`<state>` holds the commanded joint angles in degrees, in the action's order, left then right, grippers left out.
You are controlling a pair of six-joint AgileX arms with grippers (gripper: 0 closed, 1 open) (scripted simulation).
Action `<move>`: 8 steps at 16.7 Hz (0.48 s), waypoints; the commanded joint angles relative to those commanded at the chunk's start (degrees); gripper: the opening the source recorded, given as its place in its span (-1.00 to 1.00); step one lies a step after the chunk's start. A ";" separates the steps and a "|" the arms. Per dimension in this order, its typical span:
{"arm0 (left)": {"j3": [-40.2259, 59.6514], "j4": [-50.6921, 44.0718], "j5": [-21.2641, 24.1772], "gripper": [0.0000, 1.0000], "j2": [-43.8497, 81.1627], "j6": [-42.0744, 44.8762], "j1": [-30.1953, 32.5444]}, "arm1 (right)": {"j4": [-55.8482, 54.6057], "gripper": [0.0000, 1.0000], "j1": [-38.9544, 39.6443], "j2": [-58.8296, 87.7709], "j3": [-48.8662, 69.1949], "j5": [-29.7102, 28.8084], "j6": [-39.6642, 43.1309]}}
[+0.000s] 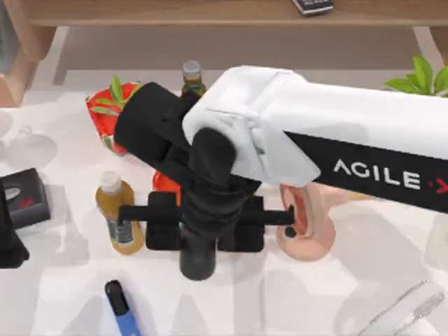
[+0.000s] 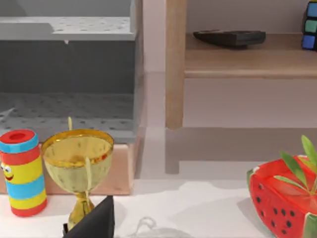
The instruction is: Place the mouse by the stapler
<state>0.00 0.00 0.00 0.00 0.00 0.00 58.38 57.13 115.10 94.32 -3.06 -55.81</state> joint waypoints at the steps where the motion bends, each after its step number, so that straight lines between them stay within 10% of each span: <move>1: 0.00 0.00 0.00 1.00 0.00 0.00 0.00 | -0.46 -1.00 1.70 0.88 -1.65 -0.52 -1.88; 8: 0.00 0.00 0.00 1.00 0.00 0.00 0.00 | -1.51 -1.00 5.96 3.54 -6.12 -2.08 -6.77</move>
<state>0.00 0.00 0.00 0.00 0.00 0.00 56.86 63.10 118.64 88.20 -5.15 -62.58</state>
